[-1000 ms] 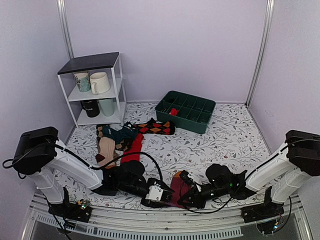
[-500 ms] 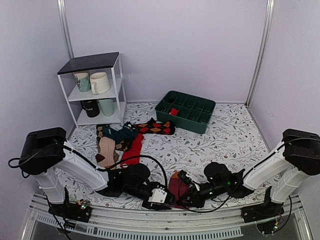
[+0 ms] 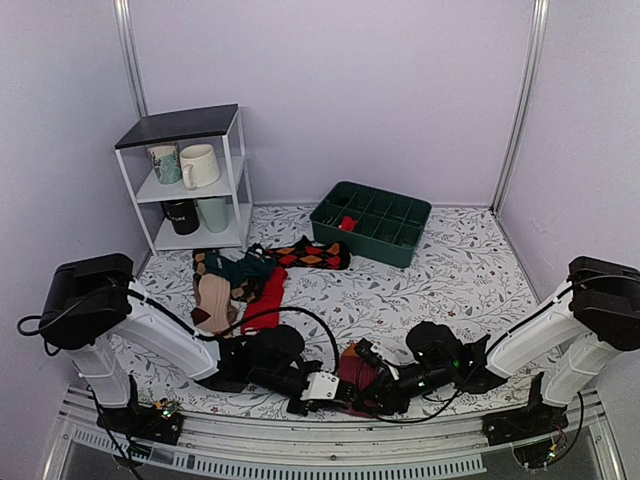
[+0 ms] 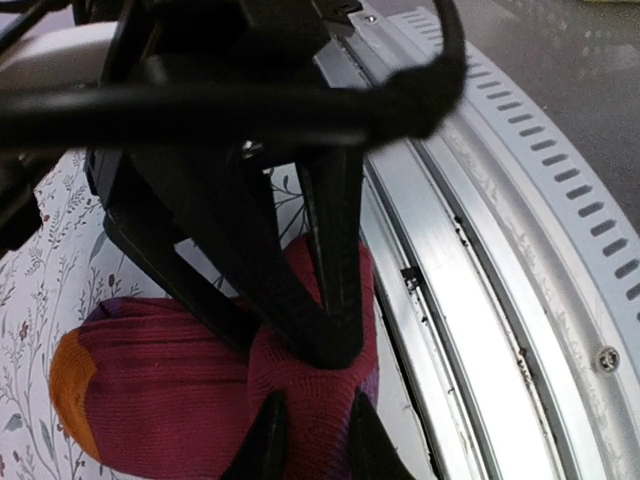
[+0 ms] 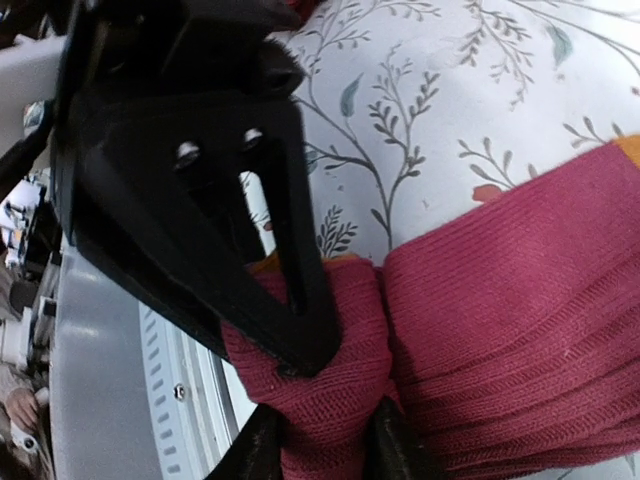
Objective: Roll the socks
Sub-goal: Roll a pair of socks at the center of the board.
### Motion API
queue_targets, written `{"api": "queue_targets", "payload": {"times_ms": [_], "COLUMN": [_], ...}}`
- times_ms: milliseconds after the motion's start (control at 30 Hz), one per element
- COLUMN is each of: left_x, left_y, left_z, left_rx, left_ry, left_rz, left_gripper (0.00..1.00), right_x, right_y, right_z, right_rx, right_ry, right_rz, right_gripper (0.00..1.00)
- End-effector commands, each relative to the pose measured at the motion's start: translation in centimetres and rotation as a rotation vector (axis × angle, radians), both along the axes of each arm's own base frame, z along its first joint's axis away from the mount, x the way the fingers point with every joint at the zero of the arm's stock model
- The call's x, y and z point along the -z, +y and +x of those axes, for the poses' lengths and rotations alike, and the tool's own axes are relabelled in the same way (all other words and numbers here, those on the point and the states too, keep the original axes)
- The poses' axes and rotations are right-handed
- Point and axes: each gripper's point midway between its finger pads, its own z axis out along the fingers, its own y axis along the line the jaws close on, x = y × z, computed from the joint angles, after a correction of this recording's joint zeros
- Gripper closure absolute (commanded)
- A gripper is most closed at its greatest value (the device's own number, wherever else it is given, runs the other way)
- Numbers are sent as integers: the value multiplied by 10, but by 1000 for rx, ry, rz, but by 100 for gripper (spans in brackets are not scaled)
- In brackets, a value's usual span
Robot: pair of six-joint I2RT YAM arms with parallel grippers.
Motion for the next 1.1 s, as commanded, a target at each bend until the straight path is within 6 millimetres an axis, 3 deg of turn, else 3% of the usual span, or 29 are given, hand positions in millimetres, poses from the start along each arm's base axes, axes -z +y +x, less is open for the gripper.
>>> {"api": "queue_targets", "payload": {"times_ms": [0,167,267,400,567,667,1067], "left_x": [33,36,44,54,64,67,72], "left_y": [17,22,26,31,37,38,39], "left_z": [-5,-1,2,2,2,1,2], "left_rx": [-64,-125,-157,-172,-182,-181,-182], "left_ry": [138,264,325,386,419,433,444], "left_rz": [151,206,239,279,314,324,331], "left_gripper": [100,100,100,100,100,100,100], "right_x": [33,-13,-35,-49,-30,-25,-59], "right_y": [-40,-55,-58,-49,-31,-24,-24], "right_z": [20,65,62,36,12,9,-6], "right_rx": [110,268,271,140,-4,-23,-47], "right_ry": [-114,-467,-669,-871,-906,-912,-871], "right_rz": [-229,-157,-81,12,-32,-56,54], "right_gripper": [58,50,49,47,46,46,44]}}
